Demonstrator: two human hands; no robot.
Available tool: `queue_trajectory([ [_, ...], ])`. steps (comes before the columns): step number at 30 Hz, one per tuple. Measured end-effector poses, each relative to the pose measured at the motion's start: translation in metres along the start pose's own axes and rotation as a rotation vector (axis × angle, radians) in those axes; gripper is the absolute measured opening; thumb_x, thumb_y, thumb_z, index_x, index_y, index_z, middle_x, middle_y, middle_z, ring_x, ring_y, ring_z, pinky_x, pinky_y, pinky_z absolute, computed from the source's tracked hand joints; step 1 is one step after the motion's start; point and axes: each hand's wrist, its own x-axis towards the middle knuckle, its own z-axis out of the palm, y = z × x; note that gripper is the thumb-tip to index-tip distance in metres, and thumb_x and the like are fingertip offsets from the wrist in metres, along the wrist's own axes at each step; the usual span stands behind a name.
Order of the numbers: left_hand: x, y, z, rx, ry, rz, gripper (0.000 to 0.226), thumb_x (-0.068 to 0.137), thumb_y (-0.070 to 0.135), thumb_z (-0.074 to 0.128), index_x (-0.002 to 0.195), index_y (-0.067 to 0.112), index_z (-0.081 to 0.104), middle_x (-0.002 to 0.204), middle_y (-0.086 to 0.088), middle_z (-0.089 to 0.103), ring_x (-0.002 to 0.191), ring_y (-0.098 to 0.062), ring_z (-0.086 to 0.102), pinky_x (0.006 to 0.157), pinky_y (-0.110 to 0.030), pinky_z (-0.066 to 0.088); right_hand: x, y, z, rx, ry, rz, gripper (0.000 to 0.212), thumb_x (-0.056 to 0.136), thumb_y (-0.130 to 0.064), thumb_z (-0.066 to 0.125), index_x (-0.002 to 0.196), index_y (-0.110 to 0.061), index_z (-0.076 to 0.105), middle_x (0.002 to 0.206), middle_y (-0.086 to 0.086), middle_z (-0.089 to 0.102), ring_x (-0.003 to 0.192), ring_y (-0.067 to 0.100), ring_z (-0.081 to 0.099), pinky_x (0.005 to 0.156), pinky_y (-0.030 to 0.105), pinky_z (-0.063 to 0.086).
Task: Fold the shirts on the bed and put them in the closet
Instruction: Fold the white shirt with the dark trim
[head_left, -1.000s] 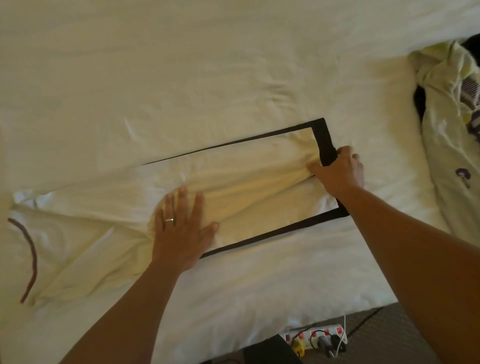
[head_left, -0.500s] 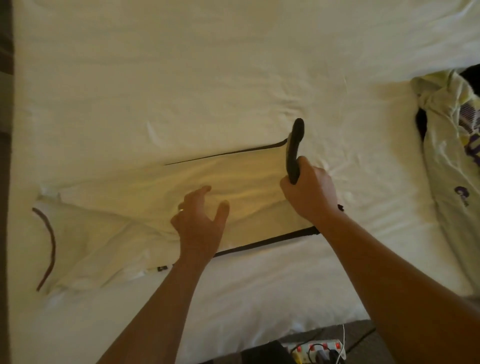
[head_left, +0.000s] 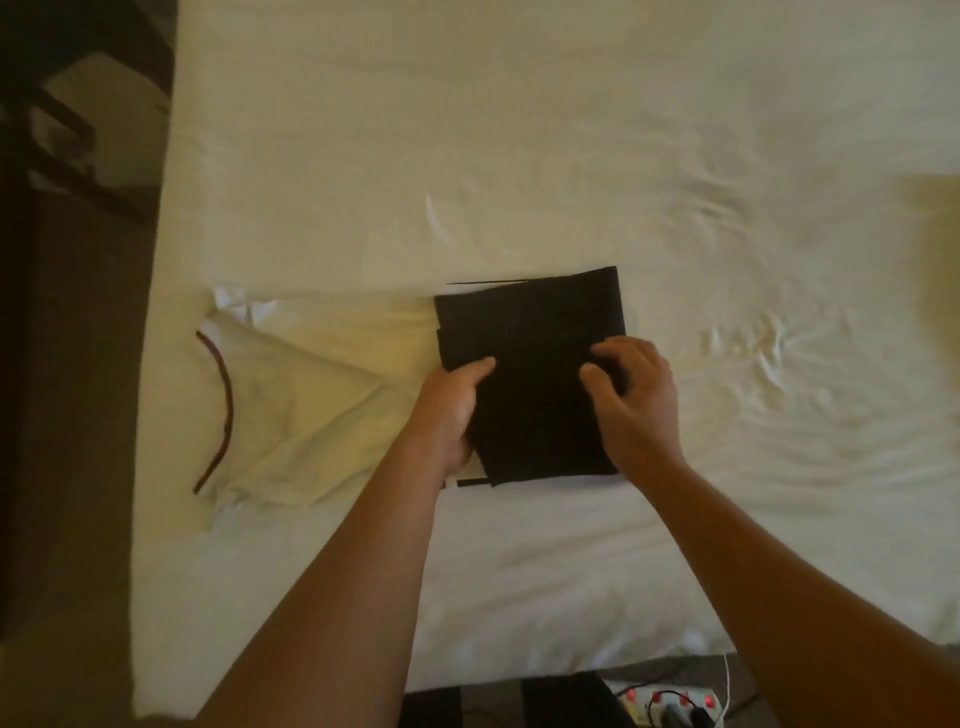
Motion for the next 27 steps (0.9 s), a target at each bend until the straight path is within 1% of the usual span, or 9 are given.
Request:
queue_trajectory([
  [3,-0.01,0.017,-0.017,-0.05,-0.091,-0.042,0.032,0.094,0.029,0.064,0.123,0.018,0.066,0.118,-0.01,0.074,0.115,-0.031,0.068,0.097,-0.044,0.054,-0.002,0.016,0.009,-0.249,-0.073,-0.019,0.054,0.098,-0.051,0.048,0.146,-0.025,0.048,0.156,-0.002,0.035,0.141,0.023,0.029,0.116,0.049,0.032],
  [5,-0.022,0.034,-0.034,-0.076,-0.165,-0.01,0.034,0.095,0.025,0.061,0.127,0.014,0.065,0.115,-0.011,0.075,0.11,-0.031,0.071,0.096,-0.046,0.056,-0.003,0.008,0.018,-0.299,-0.093,-0.076,0.064,0.096,-0.061,0.036,0.153,-0.031,0.038,0.164,-0.004,0.023,0.147,0.023,0.021,0.117,0.049,0.023],
  [7,-0.038,0.055,-0.061,-0.069,-0.223,0.038,0.045,0.091,0.026,0.063,0.132,0.01,0.062,0.121,-0.015,0.072,0.114,-0.034,0.069,0.103,-0.05,0.052,-0.006,-0.013,0.034,-0.293,-0.097,-0.153,0.069,0.096,-0.068,0.027,0.156,-0.035,0.03,0.167,-0.006,0.015,0.15,0.022,0.016,0.119,0.045,0.016],
  [9,-0.053,0.073,-0.091,-0.067,-0.239,0.08,0.048,0.086,0.026,0.063,0.13,0.006,0.064,0.122,-0.018,0.071,0.114,-0.036,0.068,0.101,-0.049,0.052,-0.012,-0.038,0.056,-0.276,-0.105,-0.212,0.071,0.095,-0.07,0.023,0.158,-0.039,0.022,0.168,-0.008,0.008,0.153,0.019,0.009,0.118,0.04,0.01],
  [12,-0.065,0.085,-0.154,-0.121,-0.157,0.126,0.048,0.081,0.026,0.062,0.126,0.009,0.067,0.118,-0.017,0.073,0.106,-0.035,0.071,0.085,-0.045,0.059,-0.024,-0.071,0.096,-0.345,-0.178,-0.261,0.073,0.094,-0.072,0.021,0.159,-0.042,0.009,0.169,-0.008,-0.004,0.155,0.019,-0.005,0.119,0.04,0.002],
  [16,-0.045,0.064,-0.224,-0.164,0.03,0.045,0.062,0.071,0.034,0.073,0.131,0.023,0.065,0.122,-0.014,0.072,0.112,-0.036,0.069,0.09,-0.05,0.053,-0.038,-0.07,0.143,-0.688,-0.377,-0.286,0.077,0.093,-0.079,0.017,0.157,-0.045,-0.01,0.166,-0.004,-0.026,0.151,0.026,-0.026,0.121,0.055,-0.005],
  [20,-0.022,0.045,-0.249,-0.148,0.111,-0.067,0.058,0.072,0.031,0.07,0.129,0.02,0.068,0.121,-0.015,0.072,0.112,-0.035,0.067,0.086,-0.047,0.053,-0.04,-0.056,0.16,-0.851,-0.387,-0.328,0.082,0.093,-0.08,0.021,0.158,-0.042,-0.011,0.165,0.002,-0.027,0.152,0.033,-0.023,0.119,0.059,-0.002],
  [24,-0.013,0.041,-0.255,-0.164,0.02,-0.075,0.058,0.079,0.044,0.078,0.132,0.024,0.066,0.124,-0.011,0.072,0.117,-0.033,0.067,0.102,-0.052,0.048,-0.037,-0.054,0.155,-0.88,-0.389,-0.356,0.083,0.092,-0.08,0.023,0.158,-0.042,-0.009,0.166,0.001,-0.026,0.152,0.033,-0.02,0.118,0.056,-0.003],
  [27,-0.016,0.033,-0.259,0.05,0.033,-0.038,0.069,0.07,0.043,0.088,0.133,0.027,0.064,0.12,-0.004,0.074,0.115,-0.028,0.069,0.105,-0.052,0.048,-0.036,-0.056,0.152,-0.872,-0.402,-0.359,0.082,0.093,-0.079,0.024,0.158,-0.043,-0.009,0.165,0.0,-0.027,0.152,0.031,-0.021,0.117,0.053,-0.005],
])
